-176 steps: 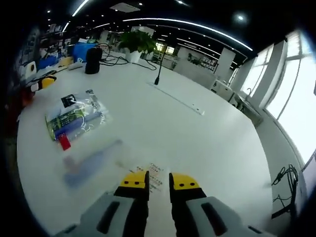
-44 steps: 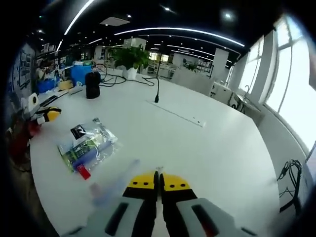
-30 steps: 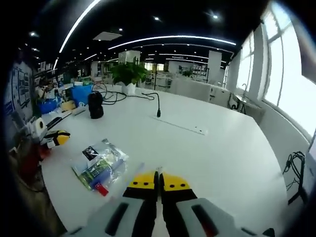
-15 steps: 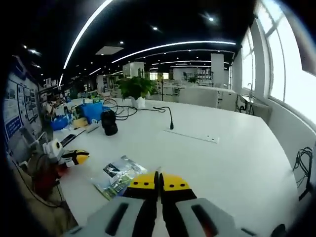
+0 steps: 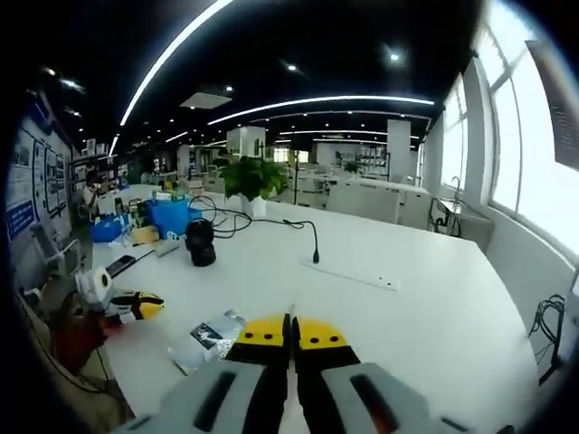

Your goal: Clip sheet goods on table flip sheet goods clip sheet goods scan sheet goods put sheet goods back to table

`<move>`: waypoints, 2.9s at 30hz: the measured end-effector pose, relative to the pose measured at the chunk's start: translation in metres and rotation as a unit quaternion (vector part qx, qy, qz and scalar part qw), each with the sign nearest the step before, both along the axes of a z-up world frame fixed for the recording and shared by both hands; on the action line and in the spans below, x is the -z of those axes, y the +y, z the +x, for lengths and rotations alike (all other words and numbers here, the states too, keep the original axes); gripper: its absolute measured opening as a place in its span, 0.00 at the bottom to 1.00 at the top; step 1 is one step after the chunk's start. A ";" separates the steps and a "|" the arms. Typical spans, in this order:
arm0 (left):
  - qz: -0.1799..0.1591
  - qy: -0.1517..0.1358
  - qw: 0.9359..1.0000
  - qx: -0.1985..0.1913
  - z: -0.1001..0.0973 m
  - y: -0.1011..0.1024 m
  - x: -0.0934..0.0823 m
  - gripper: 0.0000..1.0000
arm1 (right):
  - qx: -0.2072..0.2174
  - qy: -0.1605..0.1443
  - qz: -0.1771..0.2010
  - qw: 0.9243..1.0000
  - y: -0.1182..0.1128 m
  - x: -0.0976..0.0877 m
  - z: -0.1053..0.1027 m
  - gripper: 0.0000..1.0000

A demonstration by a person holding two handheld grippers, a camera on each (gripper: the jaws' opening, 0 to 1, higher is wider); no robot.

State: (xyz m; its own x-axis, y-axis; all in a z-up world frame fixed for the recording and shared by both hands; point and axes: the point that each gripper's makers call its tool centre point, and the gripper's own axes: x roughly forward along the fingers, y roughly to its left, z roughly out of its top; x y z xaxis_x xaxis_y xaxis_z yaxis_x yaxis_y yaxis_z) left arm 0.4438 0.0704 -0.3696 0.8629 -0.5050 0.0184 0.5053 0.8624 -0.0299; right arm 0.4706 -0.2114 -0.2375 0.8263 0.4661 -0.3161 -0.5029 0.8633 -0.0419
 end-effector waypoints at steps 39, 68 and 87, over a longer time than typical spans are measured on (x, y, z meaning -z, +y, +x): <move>0.006 -0.004 1.000 0.012 -0.004 -0.005 0.000 0.02 | 0.031 -0.131 0.036 0.990 0.100 -0.053 0.070 0.00; 0.019 -0.006 1.000 0.020 -0.003 -0.008 0.003 0.03 | 0.034 -0.174 0.022 0.984 0.199 -0.030 0.120 0.00; 0.015 -0.003 1.000 0.015 0.000 -0.006 0.003 0.03 | 0.038 -0.211 0.025 0.977 0.245 -0.033 0.140 0.00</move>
